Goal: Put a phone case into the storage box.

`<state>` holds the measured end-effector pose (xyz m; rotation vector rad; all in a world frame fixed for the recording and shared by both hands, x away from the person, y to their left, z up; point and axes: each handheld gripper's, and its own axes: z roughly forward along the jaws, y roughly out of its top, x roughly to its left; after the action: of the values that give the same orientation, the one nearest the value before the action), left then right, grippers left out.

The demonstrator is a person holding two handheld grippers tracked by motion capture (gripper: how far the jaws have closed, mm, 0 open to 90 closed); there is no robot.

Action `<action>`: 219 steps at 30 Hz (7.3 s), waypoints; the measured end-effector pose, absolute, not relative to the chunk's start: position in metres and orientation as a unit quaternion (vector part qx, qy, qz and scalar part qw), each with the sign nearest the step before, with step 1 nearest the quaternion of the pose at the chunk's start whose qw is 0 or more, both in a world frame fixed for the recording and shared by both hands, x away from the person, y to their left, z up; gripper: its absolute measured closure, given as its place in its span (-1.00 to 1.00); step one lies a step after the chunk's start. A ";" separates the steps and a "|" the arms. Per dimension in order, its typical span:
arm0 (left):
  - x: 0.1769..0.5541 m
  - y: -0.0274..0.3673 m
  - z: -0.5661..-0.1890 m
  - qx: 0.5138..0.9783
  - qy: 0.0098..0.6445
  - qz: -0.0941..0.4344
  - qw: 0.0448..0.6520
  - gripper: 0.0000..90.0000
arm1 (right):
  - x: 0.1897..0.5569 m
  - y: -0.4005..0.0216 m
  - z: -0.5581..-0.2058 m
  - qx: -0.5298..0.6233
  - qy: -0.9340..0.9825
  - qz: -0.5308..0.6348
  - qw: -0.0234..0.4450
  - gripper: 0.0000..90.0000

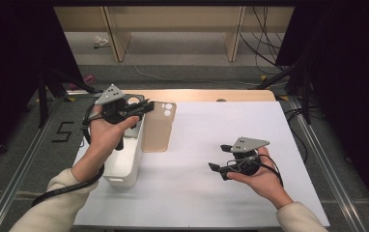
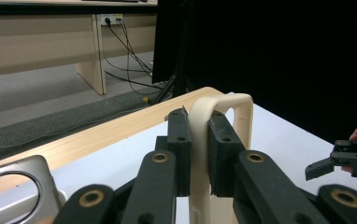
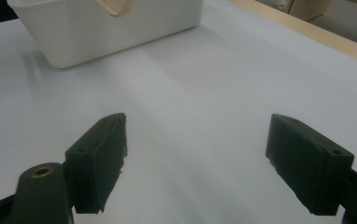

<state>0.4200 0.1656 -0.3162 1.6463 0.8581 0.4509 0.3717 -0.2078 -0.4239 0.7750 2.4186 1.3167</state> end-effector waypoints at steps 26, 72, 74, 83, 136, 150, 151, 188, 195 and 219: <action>0.418 0.219 -0.300 0.678 0.388 0.212 0.587 0.80 | 0.367 -0.234 -0.425 0.299 0.820 0.462 0.156 -0.54; 0.424 0.258 -0.314 0.659 0.418 0.227 0.582 0.80 | 0.356 -0.254 -0.425 0.327 0.802 0.472 0.165 -0.59; 0.426 0.258 -0.316 0.659 0.420 0.227 0.581 0.80 | 0.355 -0.254 -0.425 0.327 0.801 0.472 0.165 -0.60; 0.433 0.263 -0.319 0.660 0.421 0.230 0.578 0.80 | 0.355 -0.255 -0.425 0.330 0.800 0.474 0.166 -0.60; 0.484 0.274 -0.374 0.677 0.414 0.209 0.572 0.80 | 0.356 -0.256 -0.427 0.332 0.799 0.475 0.163 -0.60; 0.493 0.268 -0.385 0.690 0.417 0.205 0.555 0.80 | 0.356 -0.256 -0.427 0.330 0.800 0.474 0.162 -0.60; 0.494 0.268 -0.386 0.691 0.416 0.205 0.554 0.80 | 0.356 -0.256 -0.427 0.330 0.800 0.474 0.162 -0.60; 0.507 0.268 -0.401 0.705 0.410 0.189 0.547 0.80 | 0.357 -0.256 -0.428 0.332 0.800 0.474 0.161 -0.60; 0.510 0.268 -0.404 0.709 0.409 0.187 0.543 0.79 | 0.357 -0.256 -0.428 0.332 0.800 0.474 0.161 -0.60; 0.520 0.270 -0.406 0.723 0.414 0.193 0.518 0.75 | 0.357 -0.256 -0.428 0.331 0.800 0.473 0.161 -0.60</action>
<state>0.5197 0.2696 -0.4060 1.7363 0.9935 0.4632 0.3569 -0.2559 -0.4277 0.9451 2.2852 1.3504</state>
